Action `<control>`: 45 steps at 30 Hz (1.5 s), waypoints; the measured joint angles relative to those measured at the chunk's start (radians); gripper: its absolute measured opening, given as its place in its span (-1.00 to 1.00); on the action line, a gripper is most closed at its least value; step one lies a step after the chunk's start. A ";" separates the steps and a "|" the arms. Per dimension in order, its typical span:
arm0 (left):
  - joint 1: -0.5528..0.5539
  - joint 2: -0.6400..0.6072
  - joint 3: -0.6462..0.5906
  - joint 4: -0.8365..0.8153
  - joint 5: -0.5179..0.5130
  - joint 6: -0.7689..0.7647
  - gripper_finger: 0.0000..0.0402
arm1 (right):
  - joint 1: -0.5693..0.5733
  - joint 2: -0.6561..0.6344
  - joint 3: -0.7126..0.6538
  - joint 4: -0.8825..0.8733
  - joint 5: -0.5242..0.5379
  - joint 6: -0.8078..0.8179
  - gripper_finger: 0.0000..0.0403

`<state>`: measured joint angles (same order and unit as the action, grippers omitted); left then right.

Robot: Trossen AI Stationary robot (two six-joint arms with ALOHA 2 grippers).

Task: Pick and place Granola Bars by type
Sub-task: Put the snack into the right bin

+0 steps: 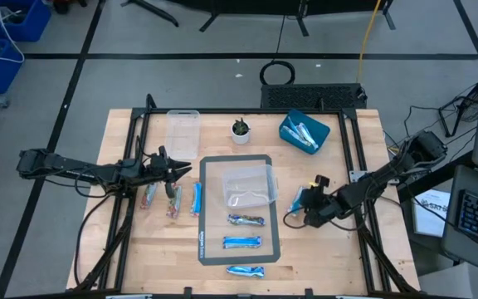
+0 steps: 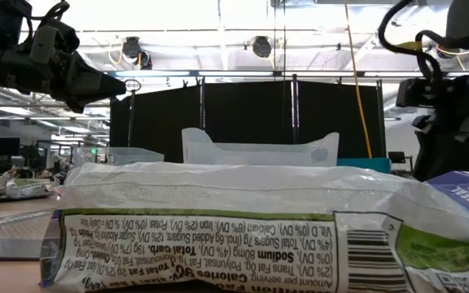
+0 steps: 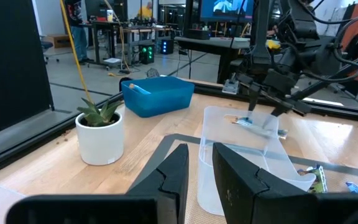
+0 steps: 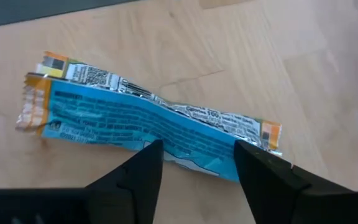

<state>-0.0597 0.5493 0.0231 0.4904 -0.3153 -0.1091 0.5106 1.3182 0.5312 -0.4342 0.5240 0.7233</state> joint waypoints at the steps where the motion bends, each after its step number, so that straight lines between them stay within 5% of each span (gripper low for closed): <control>1: 0.000 0.000 0.000 0.000 0.000 0.000 -0.61 | -0.005 0.000 0.000 -0.003 0.000 0.001 -0.10; 15: 0.000 0.000 0.000 0.000 0.000 0.000 -0.61 | -0.058 -0.004 -0.088 0.142 0.001 -0.005 -0.39; 23: 0.000 0.000 0.000 0.000 0.000 0.000 -0.61 | -0.060 -0.003 -0.091 0.185 -0.012 -0.033 -0.94; 45: 0.000 0.000 0.000 0.000 0.000 0.000 -0.61 | -0.060 -0.078 -0.095 0.246 0.066 -0.170 -1.00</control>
<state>-0.0593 0.5494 0.0234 0.4903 -0.3153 -0.1092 0.4511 1.2404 0.4362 -0.1882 0.5896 0.5529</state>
